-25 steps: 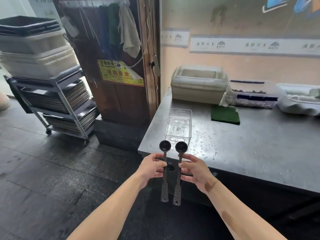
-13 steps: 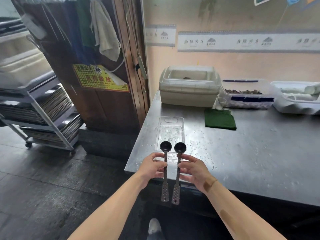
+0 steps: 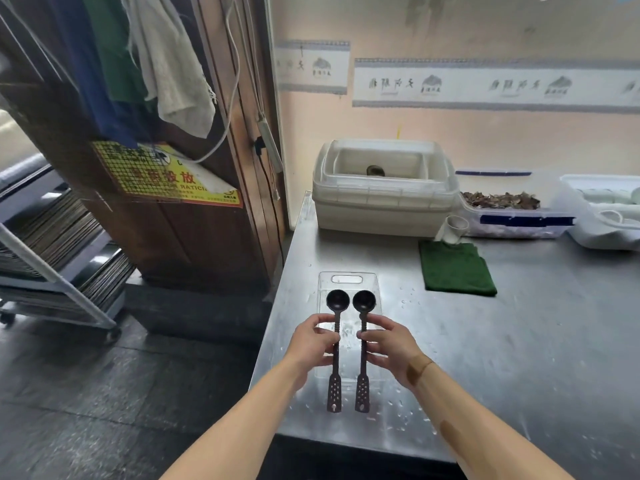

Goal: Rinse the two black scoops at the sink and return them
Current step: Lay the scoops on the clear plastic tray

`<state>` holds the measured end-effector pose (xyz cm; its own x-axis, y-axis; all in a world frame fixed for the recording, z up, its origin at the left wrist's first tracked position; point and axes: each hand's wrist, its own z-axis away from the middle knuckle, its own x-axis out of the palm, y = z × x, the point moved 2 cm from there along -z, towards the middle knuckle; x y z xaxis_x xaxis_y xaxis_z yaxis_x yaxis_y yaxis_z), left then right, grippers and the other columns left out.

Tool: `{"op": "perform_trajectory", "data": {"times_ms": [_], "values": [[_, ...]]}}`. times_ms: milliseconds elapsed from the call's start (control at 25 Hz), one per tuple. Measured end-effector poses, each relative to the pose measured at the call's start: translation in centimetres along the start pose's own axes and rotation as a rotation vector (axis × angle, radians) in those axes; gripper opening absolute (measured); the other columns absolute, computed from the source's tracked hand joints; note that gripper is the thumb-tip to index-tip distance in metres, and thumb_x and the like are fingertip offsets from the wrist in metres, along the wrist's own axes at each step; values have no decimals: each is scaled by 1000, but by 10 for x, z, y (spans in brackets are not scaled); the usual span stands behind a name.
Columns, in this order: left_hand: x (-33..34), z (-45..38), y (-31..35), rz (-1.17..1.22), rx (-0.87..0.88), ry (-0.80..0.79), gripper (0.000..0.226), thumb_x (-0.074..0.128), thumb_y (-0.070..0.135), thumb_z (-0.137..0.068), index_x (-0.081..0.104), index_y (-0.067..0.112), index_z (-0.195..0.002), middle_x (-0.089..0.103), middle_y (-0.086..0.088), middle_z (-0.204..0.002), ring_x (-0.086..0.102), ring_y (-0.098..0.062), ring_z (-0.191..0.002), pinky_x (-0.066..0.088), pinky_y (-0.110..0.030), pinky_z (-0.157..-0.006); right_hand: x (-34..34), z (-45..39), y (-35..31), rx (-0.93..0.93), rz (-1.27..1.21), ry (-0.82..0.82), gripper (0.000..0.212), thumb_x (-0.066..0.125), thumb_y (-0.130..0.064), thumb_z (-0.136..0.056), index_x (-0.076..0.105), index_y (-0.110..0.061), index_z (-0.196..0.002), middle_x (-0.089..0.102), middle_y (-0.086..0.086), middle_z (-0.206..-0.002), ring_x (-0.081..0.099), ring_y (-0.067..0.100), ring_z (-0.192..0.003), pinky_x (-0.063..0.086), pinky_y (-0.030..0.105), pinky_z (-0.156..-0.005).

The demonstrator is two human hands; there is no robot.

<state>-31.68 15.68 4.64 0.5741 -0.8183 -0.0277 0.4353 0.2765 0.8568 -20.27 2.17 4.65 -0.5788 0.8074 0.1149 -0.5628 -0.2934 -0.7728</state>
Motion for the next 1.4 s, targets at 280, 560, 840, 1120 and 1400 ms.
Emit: {"op": "perform_trajectory", "data": {"times_ms": [280,560,840,1120,1400], "values": [[7,-64,17,11,-120,86,26,55,-2,-84,62,15,-103,68,-7,-81,66,-17,-64,58,-27,-57,12,-55,-27,41,21,72,39,57,6,-87,61,-15,-120,67,10,-92,63,23,-75,57,33,-65],[31,-105,10,-18,-253,178,23,49,-4,-82,60,11,-95,70,-18,-89,66,-30,-75,58,-47,-81,13,-93,-32,149,56,107,35,46,8,-88,60,-15,-110,58,3,-73,54,16,-58,50,27,-52],[48,-126,-5,-67,-332,291,24,46,6,-79,62,13,-95,68,-6,-90,66,-26,-85,51,-32,-66,23,-128,-8,187,178,204,23,38,-9,-86,58,-15,-97,54,9,-82,51,25,-76,39,32,-69],[50,-143,-16,-169,-375,315,29,38,8,-82,62,4,-98,61,-13,-92,57,-28,-79,41,-29,-67,23,-152,7,235,285,266,55,26,-43,-101,56,-7,-128,63,11,-98,58,28,-98,45,33,-88],[50,-144,-20,-194,-375,304,21,43,11,-84,64,10,-86,66,-12,-92,59,-26,-80,47,-32,-69,22,-158,12,246,335,306,58,28,-44,-101,56,-2,-129,59,19,-130,56,34,-120,43,44,-106]]}}
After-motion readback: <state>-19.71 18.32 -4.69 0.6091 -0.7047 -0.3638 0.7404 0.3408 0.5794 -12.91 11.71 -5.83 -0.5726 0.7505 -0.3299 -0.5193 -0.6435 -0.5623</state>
